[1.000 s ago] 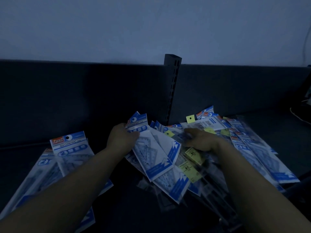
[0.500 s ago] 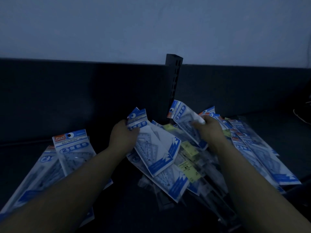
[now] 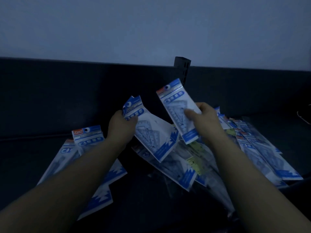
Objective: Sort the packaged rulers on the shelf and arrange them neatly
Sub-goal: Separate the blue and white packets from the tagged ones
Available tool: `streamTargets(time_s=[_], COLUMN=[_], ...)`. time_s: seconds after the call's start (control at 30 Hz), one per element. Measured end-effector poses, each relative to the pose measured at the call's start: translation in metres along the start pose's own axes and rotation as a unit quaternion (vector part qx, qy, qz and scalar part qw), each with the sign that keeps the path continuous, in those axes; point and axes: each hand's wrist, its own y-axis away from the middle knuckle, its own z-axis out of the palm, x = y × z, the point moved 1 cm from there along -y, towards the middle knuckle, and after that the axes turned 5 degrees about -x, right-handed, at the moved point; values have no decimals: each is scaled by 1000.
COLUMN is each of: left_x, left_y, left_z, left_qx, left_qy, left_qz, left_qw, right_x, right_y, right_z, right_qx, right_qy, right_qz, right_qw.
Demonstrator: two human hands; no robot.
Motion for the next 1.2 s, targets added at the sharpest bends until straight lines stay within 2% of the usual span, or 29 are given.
streamTargets(time_s=[0.17, 0.37, 0.63, 0.83, 0.93, 1.07, 1.2], left_x=[3, -9, -42, -44, -31, -12, 2], left_y=[7, 25, 45, 55, 60, 63, 75], left_z=[-53, -129, -186, -179, -163, -118, -61], left_qx=[4, -1, 3, 19, 28, -83, -190], left_qy=[4, -16, -179, -307, -377, -362, -283], left_qz=[-30, -67, -47, -58, 11, 68, 99], left_qw=[1000, 998, 983, 950, 926, 926, 935], right_x=[-21, -29, -16, -15, -11, -2, 17], right_y=[35, 72, 113, 127, 128, 122, 113], right_z=[49, 122, 183, 169, 141, 84, 24], right_qx=[-127, -158, -217, -168, -139, -68, -21], right_qy=[-51, 7, 96, 229, 251, 280, 348], right_qz=[52, 38, 16, -20, -5, 32, 106], right_qw=[989, 987, 971, 959, 958, 957, 931])
